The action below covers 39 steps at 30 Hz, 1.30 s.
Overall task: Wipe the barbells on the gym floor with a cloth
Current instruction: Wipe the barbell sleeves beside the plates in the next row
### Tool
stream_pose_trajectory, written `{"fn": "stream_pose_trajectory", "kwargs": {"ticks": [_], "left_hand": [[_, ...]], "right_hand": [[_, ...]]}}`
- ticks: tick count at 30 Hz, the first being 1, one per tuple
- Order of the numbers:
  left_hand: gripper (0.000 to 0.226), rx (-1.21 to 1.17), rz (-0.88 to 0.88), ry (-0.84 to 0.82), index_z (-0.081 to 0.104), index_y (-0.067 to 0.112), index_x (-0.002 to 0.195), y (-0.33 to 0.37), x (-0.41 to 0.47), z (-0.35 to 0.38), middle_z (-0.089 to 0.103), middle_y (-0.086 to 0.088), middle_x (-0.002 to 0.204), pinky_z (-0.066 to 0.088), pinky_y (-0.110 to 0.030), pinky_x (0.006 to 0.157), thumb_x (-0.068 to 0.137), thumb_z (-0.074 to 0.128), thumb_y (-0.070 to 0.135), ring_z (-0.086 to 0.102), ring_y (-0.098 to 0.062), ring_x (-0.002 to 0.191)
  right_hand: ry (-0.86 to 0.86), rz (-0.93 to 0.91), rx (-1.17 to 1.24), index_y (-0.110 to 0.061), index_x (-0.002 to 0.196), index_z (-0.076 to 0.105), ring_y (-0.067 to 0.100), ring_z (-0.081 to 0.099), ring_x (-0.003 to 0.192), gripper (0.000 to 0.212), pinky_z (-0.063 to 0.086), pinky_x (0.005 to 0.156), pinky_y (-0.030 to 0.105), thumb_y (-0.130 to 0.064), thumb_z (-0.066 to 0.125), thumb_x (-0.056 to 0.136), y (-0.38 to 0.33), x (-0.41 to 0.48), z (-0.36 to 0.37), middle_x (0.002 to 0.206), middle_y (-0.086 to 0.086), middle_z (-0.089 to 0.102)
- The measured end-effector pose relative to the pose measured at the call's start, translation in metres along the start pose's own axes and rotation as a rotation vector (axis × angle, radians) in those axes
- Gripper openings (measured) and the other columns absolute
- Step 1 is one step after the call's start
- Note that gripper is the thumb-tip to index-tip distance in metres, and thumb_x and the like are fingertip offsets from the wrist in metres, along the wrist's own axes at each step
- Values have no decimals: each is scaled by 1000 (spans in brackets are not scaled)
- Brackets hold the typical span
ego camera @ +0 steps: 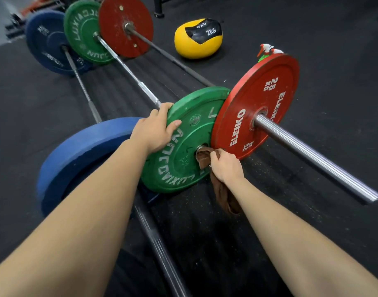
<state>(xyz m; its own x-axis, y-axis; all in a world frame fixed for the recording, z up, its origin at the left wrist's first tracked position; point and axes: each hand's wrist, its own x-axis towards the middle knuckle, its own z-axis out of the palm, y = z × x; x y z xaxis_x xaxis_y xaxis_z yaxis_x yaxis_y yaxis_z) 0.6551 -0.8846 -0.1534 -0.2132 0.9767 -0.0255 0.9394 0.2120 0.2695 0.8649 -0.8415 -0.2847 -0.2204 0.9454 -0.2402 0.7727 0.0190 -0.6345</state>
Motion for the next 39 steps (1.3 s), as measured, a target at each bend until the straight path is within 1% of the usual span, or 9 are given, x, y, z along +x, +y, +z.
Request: {"fn": "stream_pose_trajectory", "kwargs": {"ticks": [6, 10, 13, 16, 21, 27, 30, 36, 39], "left_hand": [[54, -13, -1, -9, 26, 26, 153, 6, -9, -4, 50, -17, 137, 39, -48, 94, 107, 37, 54, 56, -45, 112], [54, -14, 1, -16, 26, 25, 153, 6, -8, -5, 50, -18, 138, 39, -48, 96, 107, 37, 53, 55, -45, 113], [54, -9, 4, -6, 26, 26, 153, 5, -6, -4, 49, -18, 138, 39, -50, 99, 107, 37, 53, 55, -45, 114], [54, -10, 14, 6, 27, 26, 152, 5, -6, -3, 49, -18, 138, 38, -51, 101, 107, 37, 53, 55, -45, 114], [54, -7, 14, 14, 26, 25, 153, 6, -9, -3, 48, -19, 141, 39, -51, 100, 108, 36, 52, 55, -46, 114], [56, 9, 6, 29, 25, 23, 155, 11, -14, -3, 48, -22, 140, 41, -50, 95, 108, 35, 52, 57, -46, 111], [56, 22, 5, 45, 26, 22, 155, 11, -16, -2, 48, -22, 140, 41, -49, 94, 108, 34, 52, 57, -46, 111], [58, 20, -9, 59, 26, 22, 155, 11, -15, 1, 46, -23, 142, 43, -52, 93, 107, 34, 54, 56, -49, 112], [58, 17, -10, 81, 27, 21, 155, 12, -16, 3, 46, -22, 141, 42, -53, 95, 107, 34, 54, 56, -49, 112]], "right_hand": [[-44, 42, -16, -19, 131, 60, 40, 61, 111, 46, 45, 94, 41, -44, 32, 105, 27, -35, -14, 123, 16, 67], [-41, 153, -37, -20, 101, 60, 29, 59, 85, 39, 46, 82, 38, -43, 29, 105, 65, -73, -28, 100, 9, 67], [-37, 216, -10, -19, 90, 62, 22, 60, 77, 44, 46, 79, 37, -43, 28, 105, 77, -79, -34, 91, 8, 67], [-11, 244, -18, -15, 96, 66, 25, 60, 78, 51, 44, 77, 37, -47, 27, 102, 67, -69, -30, 91, 8, 66], [14, 208, 28, -18, 100, 65, 28, 62, 86, 48, 49, 86, 39, -48, 27, 103, 61, -70, -28, 96, 7, 67], [32, 267, -7, -19, 96, 66, 28, 59, 82, 49, 44, 79, 38, -46, 26, 103, 93, -106, -42, 95, 9, 65], [33, 325, -27, -17, 97, 67, 20, 59, 77, 55, 46, 80, 36, -49, 23, 103, 112, -124, -46, 96, 9, 67], [40, 395, -84, -8, 119, 65, 30, 56, 90, 62, 43, 85, 39, -51, 24, 101, 95, -117, -46, 112, 14, 67], [73, 374, -92, -12, 105, 67, 23, 57, 76, 56, 42, 77, 36, -48, 24, 104, 87, -117, -45, 90, 5, 64]]}}
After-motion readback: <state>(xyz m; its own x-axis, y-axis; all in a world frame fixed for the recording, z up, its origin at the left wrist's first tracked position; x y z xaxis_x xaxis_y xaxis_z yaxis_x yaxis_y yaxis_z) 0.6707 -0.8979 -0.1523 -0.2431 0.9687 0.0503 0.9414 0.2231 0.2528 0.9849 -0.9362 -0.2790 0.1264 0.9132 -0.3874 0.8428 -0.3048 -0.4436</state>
